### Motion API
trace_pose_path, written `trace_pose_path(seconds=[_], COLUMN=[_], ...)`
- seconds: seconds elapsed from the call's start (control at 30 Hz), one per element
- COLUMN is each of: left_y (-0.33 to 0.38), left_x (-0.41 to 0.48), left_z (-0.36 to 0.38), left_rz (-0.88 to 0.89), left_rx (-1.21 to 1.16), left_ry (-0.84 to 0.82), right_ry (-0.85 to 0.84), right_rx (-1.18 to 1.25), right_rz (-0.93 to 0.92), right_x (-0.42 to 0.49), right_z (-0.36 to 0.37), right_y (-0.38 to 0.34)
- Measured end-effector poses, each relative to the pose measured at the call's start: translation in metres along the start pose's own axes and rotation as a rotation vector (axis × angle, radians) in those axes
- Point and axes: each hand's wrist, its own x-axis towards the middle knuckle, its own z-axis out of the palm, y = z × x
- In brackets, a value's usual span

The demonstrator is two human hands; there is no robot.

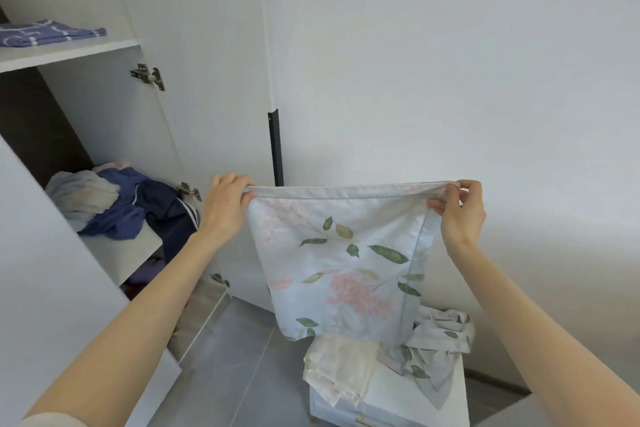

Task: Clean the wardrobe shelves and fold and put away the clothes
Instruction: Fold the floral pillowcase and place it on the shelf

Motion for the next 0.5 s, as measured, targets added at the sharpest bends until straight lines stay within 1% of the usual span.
trace_pose_path(seconds=[0.1,0.2,0.3,0.4,0.5], left_y=[0.03,0.054,0.075,0.098,0.116], left_x=[0.019,0.036,0.052,0.069,0.084], left_z=[0.016,0.039,0.066,0.08,0.084], left_rz=[0.042,0.011,0.001,0.017,0.029], left_rx=[0.143,0.196,0.185,0.122,0.08], left_ry=[-0.025,-0.117,-0.149,-0.14,-0.096], right_ry=[0.017,0.024,0.039,0.098,0.168], right_rx=[-0.017,-0.033,-0.038,-0.019,-0.003], right_rz=[0.016,0.066,0.087,0.107,0.111], right_x=[0.022,0.048,0.072,0.09,0.102], right_z=[-0.028,-0.05,-0.066,-0.075,-0.081], right_y=[0.006,0.015,0.021,0.023,0.022])
